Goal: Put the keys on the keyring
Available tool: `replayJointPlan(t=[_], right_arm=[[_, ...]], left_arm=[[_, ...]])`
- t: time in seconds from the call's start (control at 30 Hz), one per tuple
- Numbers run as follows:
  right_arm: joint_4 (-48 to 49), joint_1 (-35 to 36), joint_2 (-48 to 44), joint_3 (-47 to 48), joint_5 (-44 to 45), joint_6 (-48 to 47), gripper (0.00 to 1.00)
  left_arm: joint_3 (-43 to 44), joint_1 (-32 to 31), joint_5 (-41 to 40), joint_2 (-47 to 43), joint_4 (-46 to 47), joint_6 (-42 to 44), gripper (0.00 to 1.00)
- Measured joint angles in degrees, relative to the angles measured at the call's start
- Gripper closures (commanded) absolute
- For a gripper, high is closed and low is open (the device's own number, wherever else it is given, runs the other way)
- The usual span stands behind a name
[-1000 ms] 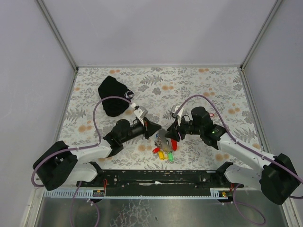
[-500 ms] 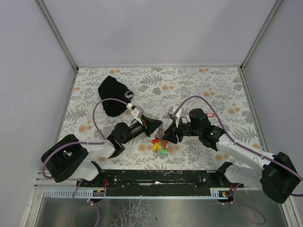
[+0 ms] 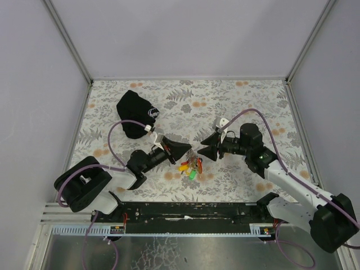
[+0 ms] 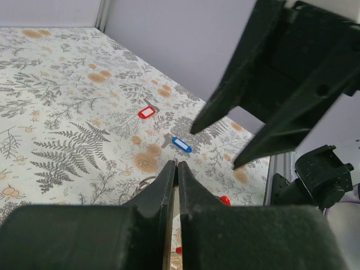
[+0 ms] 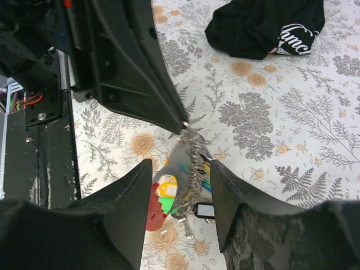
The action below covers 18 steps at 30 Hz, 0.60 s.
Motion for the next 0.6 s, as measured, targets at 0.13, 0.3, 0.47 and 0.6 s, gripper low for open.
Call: replayJointPlan(t=[0.13, 0.3, 0.47, 0.6], right_arm=[[5.9, -5.1, 4.6, -0.1, -6.1, 0.8, 0.50], [10.8, -6.7, 9.1, -0.1, -12.2, 0.8, 0.51], [13.0, -6.7, 12.2, 0.0, -15.5, -0.8, 0.55], [13.8, -6.7, 15.1, 0.9, -18.5, -1.8, 0.58]], left_arm=[[-0.2, 0.7, 1.6, 0.0, 1.5, -0.8, 1.00], [-0.3, 1.1, 3.4, 0.0, 2.5, -1.4, 1.00], [-0.3, 1.2, 5.0, 0.4, 3.1, -1.8, 1.00], [-0.3, 1.2, 6.0, 1.1, 3.5, -2.0, 1.00]])
